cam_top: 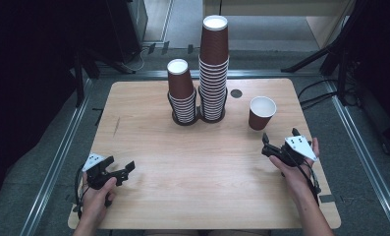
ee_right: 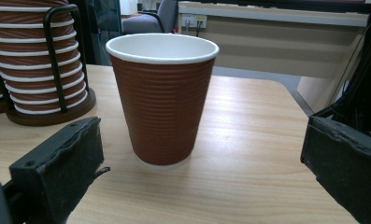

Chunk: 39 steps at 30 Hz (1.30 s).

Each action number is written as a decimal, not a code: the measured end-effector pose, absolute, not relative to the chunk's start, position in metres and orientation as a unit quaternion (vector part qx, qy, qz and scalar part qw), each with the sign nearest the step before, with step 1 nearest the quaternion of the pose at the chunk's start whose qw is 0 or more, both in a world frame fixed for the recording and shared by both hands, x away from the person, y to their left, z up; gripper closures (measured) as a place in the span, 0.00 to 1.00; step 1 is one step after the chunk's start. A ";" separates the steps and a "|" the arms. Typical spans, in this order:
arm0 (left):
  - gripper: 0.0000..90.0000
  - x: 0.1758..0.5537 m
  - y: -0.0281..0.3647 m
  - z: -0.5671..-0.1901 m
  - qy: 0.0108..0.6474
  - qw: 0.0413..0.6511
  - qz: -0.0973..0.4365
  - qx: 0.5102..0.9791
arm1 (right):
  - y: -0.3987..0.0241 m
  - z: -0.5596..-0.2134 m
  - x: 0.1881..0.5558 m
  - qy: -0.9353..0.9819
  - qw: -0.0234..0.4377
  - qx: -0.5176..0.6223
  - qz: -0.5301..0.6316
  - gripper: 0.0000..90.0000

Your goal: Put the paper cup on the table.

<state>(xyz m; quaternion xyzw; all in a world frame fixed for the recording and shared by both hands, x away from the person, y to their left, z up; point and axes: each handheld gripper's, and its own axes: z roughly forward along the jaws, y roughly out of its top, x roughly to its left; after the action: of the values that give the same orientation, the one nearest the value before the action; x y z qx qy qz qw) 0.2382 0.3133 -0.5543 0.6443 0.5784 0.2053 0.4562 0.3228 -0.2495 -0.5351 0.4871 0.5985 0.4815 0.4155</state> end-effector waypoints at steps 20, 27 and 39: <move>0.03 0.238 0.313 -0.554 0.578 0.454 0.206 0.646 | -0.284 -0.546 0.286 0.594 0.423 0.497 0.471 0.00; 0.03 0.238 0.312 -0.554 0.578 0.455 0.205 0.646 | -0.298 -0.549 0.271 0.588 0.424 0.505 0.469 0.00; 0.03 0.238 0.312 -0.554 0.578 0.454 0.206 0.646 | -0.316 -0.549 0.255 0.574 0.429 0.519 0.465 0.00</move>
<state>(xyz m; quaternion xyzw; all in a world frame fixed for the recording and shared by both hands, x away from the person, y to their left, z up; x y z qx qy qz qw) 0.2378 0.3122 -0.5544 0.6459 0.5781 0.2060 0.4541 0.2548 -0.3160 -0.5493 0.5193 0.5743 0.4650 0.4292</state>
